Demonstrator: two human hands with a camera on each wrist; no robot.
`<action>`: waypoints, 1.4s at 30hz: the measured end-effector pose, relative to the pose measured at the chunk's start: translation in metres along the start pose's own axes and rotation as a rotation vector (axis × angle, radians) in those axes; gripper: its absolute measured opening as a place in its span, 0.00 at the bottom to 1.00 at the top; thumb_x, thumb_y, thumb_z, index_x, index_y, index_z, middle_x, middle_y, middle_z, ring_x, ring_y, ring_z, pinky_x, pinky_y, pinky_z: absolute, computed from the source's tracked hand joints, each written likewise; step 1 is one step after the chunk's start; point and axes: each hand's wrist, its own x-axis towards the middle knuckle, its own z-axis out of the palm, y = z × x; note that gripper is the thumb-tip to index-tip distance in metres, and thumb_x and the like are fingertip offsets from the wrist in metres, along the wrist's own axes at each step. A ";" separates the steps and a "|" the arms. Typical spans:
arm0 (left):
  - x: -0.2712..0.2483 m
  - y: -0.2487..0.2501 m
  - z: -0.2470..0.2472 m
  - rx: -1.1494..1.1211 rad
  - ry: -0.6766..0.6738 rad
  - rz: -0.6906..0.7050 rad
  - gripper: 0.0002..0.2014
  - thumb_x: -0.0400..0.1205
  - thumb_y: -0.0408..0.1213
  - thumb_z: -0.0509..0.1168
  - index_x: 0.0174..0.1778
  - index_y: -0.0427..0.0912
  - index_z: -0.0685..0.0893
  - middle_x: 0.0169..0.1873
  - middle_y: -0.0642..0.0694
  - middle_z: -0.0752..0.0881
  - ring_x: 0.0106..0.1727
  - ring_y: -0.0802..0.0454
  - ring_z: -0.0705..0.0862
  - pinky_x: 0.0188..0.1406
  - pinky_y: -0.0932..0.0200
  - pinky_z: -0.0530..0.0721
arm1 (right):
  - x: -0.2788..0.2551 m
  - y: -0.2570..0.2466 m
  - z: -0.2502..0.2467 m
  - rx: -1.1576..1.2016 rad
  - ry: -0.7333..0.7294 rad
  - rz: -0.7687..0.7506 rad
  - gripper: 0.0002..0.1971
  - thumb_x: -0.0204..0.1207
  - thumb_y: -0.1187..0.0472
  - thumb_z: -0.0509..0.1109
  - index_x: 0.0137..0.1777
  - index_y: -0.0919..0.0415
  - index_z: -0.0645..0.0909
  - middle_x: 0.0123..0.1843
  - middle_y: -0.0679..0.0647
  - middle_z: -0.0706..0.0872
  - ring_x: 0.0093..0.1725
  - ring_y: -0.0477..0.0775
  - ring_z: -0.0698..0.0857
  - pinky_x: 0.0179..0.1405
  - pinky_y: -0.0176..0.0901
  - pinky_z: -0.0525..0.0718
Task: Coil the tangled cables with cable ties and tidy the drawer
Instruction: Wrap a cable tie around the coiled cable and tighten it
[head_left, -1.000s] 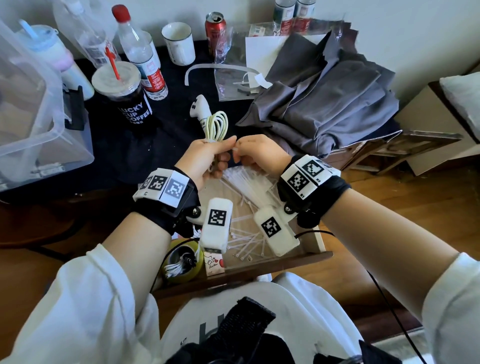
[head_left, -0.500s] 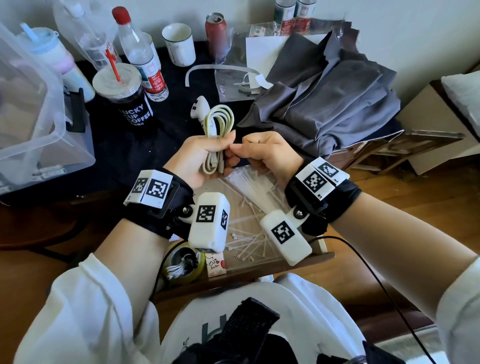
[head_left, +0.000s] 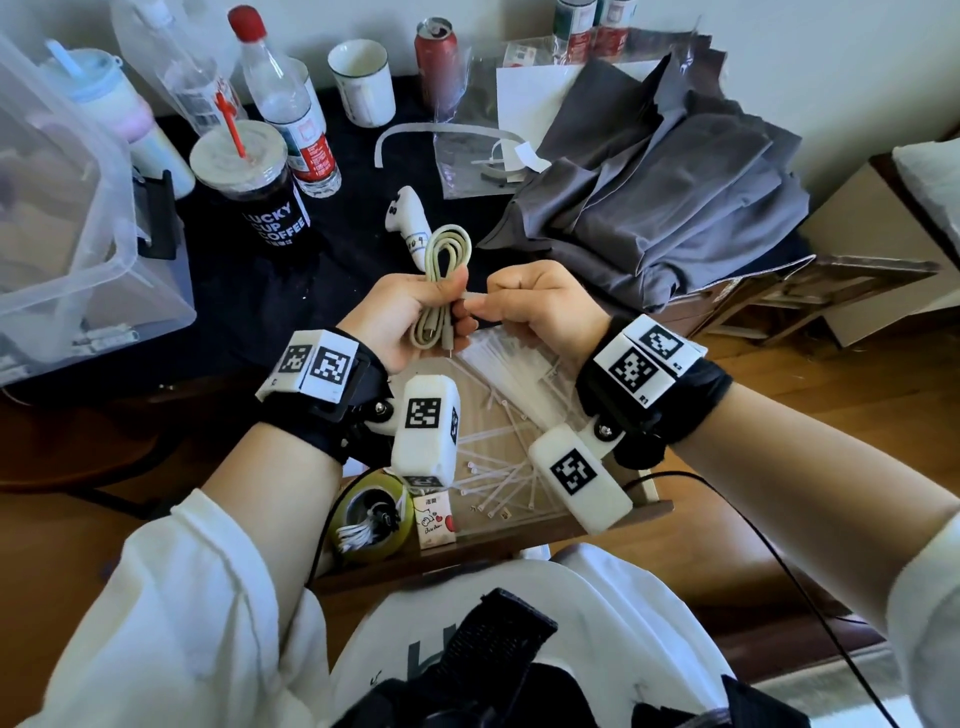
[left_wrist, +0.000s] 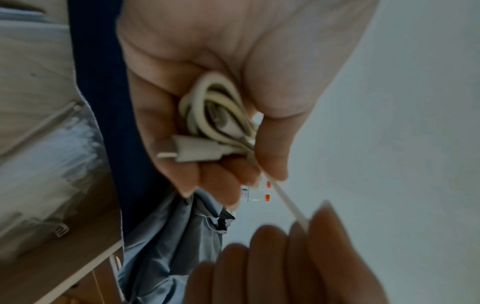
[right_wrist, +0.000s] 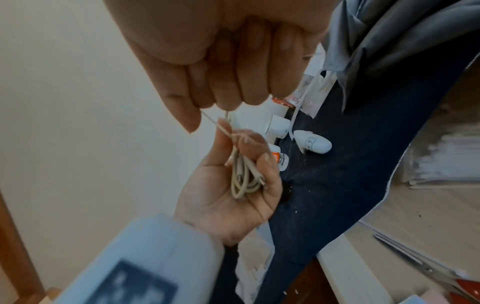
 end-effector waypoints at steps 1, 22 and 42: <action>0.001 0.000 0.000 -0.002 0.019 -0.001 0.14 0.83 0.42 0.62 0.35 0.37 0.78 0.20 0.50 0.81 0.22 0.57 0.83 0.25 0.63 0.85 | 0.002 0.003 -0.001 0.004 0.021 0.009 0.26 0.76 0.71 0.67 0.21 0.58 0.58 0.12 0.42 0.63 0.14 0.40 0.58 0.15 0.27 0.57; -0.016 -0.006 -0.010 -0.103 -0.073 0.182 0.10 0.86 0.34 0.55 0.49 0.39 0.81 0.30 0.46 0.83 0.29 0.55 0.87 0.28 0.61 0.86 | 0.008 -0.012 -0.040 0.164 -0.367 0.007 0.19 0.78 0.46 0.56 0.57 0.57 0.79 0.47 0.51 0.89 0.45 0.49 0.86 0.44 0.38 0.82; -0.021 0.000 -0.006 0.188 0.019 0.261 0.13 0.78 0.22 0.65 0.58 0.33 0.81 0.28 0.50 0.90 0.30 0.61 0.87 0.23 0.72 0.78 | 0.011 -0.005 -0.034 -0.186 -0.133 0.093 0.20 0.78 0.60 0.67 0.22 0.60 0.76 0.19 0.51 0.72 0.20 0.49 0.69 0.20 0.39 0.68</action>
